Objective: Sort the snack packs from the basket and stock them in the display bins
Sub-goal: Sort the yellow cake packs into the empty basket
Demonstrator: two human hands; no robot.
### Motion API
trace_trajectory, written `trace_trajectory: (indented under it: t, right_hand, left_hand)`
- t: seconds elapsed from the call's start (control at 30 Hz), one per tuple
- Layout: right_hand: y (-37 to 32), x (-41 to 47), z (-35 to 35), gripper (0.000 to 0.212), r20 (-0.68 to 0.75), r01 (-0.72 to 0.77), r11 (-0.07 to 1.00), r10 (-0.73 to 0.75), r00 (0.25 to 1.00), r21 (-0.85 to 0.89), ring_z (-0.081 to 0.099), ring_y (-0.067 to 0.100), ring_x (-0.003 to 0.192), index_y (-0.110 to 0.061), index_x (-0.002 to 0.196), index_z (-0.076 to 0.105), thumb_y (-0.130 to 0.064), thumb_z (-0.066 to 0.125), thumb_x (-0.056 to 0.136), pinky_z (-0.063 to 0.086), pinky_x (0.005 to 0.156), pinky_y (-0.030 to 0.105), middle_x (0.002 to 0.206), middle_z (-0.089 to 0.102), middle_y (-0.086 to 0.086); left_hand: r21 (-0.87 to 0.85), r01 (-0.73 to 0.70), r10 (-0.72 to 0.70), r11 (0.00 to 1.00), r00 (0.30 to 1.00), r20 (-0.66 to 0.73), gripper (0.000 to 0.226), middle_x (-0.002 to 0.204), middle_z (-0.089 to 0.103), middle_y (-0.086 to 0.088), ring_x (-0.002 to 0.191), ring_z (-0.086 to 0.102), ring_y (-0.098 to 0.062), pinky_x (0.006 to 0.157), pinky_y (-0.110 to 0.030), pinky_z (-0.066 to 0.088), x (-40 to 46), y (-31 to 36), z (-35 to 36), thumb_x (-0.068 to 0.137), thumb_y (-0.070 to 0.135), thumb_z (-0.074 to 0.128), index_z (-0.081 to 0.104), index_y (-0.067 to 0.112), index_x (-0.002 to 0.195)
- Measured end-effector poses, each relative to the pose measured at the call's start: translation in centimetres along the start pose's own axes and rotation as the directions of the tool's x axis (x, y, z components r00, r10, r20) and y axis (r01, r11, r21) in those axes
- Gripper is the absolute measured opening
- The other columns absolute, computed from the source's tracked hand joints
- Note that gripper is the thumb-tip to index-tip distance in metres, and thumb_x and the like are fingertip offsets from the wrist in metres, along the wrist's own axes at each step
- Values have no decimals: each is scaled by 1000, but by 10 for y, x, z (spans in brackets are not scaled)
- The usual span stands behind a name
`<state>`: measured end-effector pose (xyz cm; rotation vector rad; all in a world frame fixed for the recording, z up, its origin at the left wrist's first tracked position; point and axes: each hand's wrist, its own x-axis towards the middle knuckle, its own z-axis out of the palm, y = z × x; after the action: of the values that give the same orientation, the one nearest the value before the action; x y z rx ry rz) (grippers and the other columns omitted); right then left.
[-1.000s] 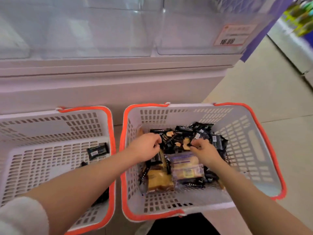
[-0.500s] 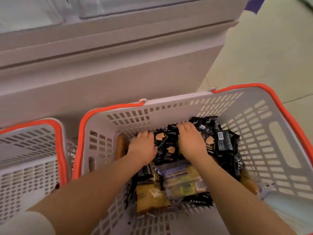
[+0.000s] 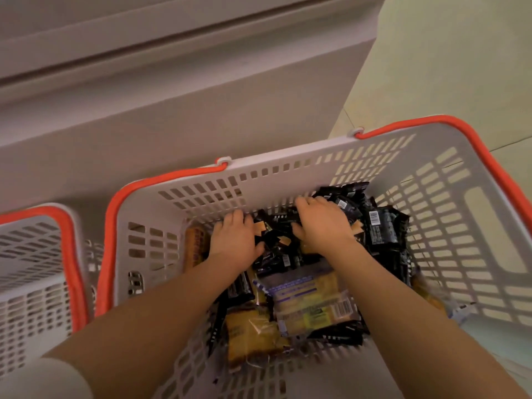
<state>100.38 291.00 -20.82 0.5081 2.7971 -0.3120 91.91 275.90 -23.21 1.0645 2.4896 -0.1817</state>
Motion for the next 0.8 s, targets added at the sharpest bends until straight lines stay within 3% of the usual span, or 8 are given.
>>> trace_trajectory:
  t: [0.07, 0.13, 0.27, 0.37, 0.5, 0.63, 0.73, 0.8]
  right_hand:
    - [6, -9, -7, 33, -71, -16, 999, 19, 997, 44, 52, 25, 99, -11, 113, 46, -33, 51, 89, 37, 68, 32, 106, 59, 7]
    - [16, -20, -11, 36, -108, -135, 974, 156, 982, 181, 55, 25, 89, -12, 115, 46, -34, 52, 87, 41, 60, 32, 98, 59, 6]
    - [43, -38, -7, 36, 54, -400, 850, 407, 912, 343, 52, 24, 73, -8, 114, 46, -30, 53, 86, 40, 53, 32, 87, 54, 5]
    - [54, -42, 4, 42, 137, -459, 792, 443, 886, 403, 50, 30, 100, -3, 122, 45, -26, 52, 87, 41, 72, 34, 112, 50, 13]
    - [56, -32, 15, 69, 154, -395, 809, 366, 918, 436, 16, 29, 141, -4, 146, 20, -32, 52, 91, 23, 111, 41, 154, 16, 13]
    - [51, -22, 22, 106, 235, -394, 837, 324, 916, 380, 10, 31, 143, -6, 149, 5, -53, 67, 77, 19, 113, 43, 156, 7, 14]
    - [48, -21, 21, 110, 225, -422, 862, 369, 902, 280, 21, 36, 136, -7, 147, 16, -59, 72, 68, 27, 109, 44, 150, 20, 19]
    - [47, -22, 20, 106, 250, -426, 875, 370, 895, 230, 25, 37, 133, -6, 142, 25, -62, 73, 65, 30, 106, 45, 147, 24, 20]
  left_hand:
    - [-24, -13, 13, 1000, 1000, 21, 64, 136, 33, -8, 127, 33, -26, 103, -38, 31, -1, -2, 1, 85, 47, 52, 33, 14, 137]
    - [-41, -41, 42, 998, 999, 20, 63, 135, 33, -8, 126, 34, -26, 102, -37, 31, -3, -3, 3, 85, 44, 51, 32, 14, 137]
    - [-7, -167, 167, 986, 986, 1, 62, 136, 37, -7, 126, 36, -23, 104, -34, 27, -11, -9, 10, 86, 41, 46, 28, 13, 139]
    - [-20, -170, 170, 985, 985, 36, 74, 138, 35, -7, 127, 34, -24, 106, -34, 27, -7, -14, 10, 85, 46, 50, 20, 11, 143]
    - [-52, -136, 141, 989, 985, 101, 68, 131, 39, -8, 122, 38, -25, 101, -35, 34, 0, -16, 6, 82, 49, 57, 36, 13, 136]
    - [-113, -131, 143, 985, 983, 112, 54, 127, 48, -9, 115, 46, -25, 93, -35, 39, 4, -19, 0, 83, 36, 62, 40, 12, 126]
    - [-108, -152, 160, 983, 985, 71, 50, 124, 51, -9, 111, 50, -26, 86, -34, 42, 5, -23, -4, 83, 30, 63, 40, 13, 124]
    - [-75, -193, 199, 978, 976, 91, 57, 129, 49, -9, 115, 48, -26, 91, -35, 43, 6, -25, -5, 83, 36, 64, 40, 13, 129]
